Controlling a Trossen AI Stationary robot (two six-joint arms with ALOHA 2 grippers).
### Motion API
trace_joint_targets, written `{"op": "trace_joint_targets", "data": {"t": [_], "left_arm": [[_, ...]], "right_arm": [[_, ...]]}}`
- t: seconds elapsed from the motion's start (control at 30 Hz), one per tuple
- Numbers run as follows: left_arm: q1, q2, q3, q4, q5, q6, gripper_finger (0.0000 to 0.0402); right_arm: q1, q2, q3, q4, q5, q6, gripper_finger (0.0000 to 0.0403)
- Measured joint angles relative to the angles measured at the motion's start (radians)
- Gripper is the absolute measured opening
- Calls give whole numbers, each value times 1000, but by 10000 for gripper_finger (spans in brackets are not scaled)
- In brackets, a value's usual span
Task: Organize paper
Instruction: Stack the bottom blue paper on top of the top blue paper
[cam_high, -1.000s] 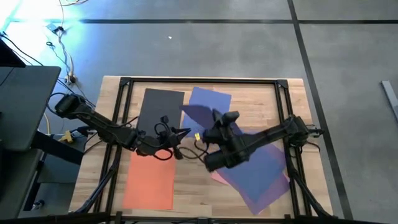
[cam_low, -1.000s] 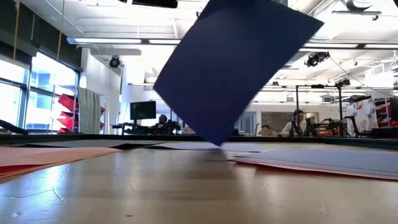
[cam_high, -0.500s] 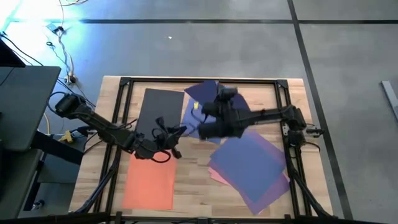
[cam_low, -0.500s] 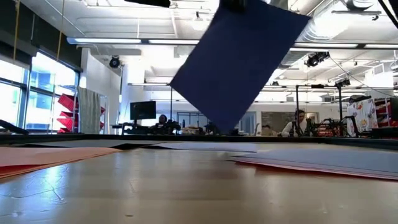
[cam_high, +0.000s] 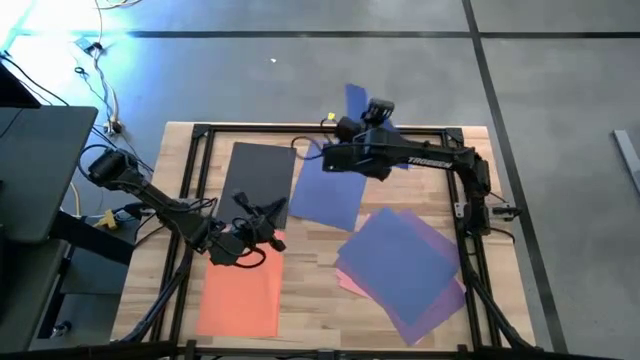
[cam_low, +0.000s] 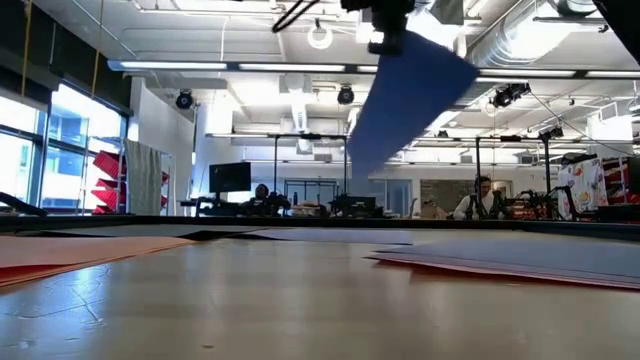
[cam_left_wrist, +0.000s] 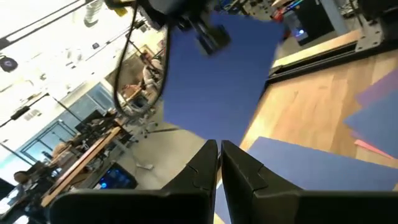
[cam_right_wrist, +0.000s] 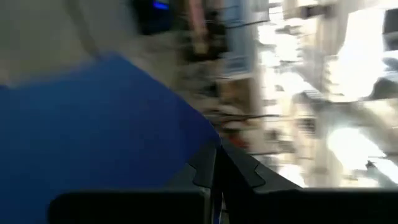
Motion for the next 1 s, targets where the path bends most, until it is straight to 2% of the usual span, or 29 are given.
{"op": "trace_joint_targets", "data": {"t": [0.07,0.13,0.33,0.5,0.57,0.77,0.9,1.0], "left_arm": [[-13,-16,0,-1,-6,-14,0],[-28,-35,0,3,-9,-33,0],[-93,-84,0,-2,-52,-49,0],[-143,-118,0,-28,-133,-41,0],[-155,-130,0,-29,-173,-50,0],[-148,-166,0,-102,-179,-137,0],[-131,-175,0,-230,-179,-257,0],[-118,-174,0,-285,-175,-315,0]], "right_arm": [[24,40,0,31,-106,18,0],[44,91,0,68,-168,-7,0],[80,274,-1,165,-286,-101,0],[85,387,-2,299,-310,-197,0],[82,407,-2,385,-348,-237,0],[82,420,-2,620,-469,-266,0],[82,420,-2,651,-560,-228,0],[88,420,-2,641,-575,-144,0]]}}
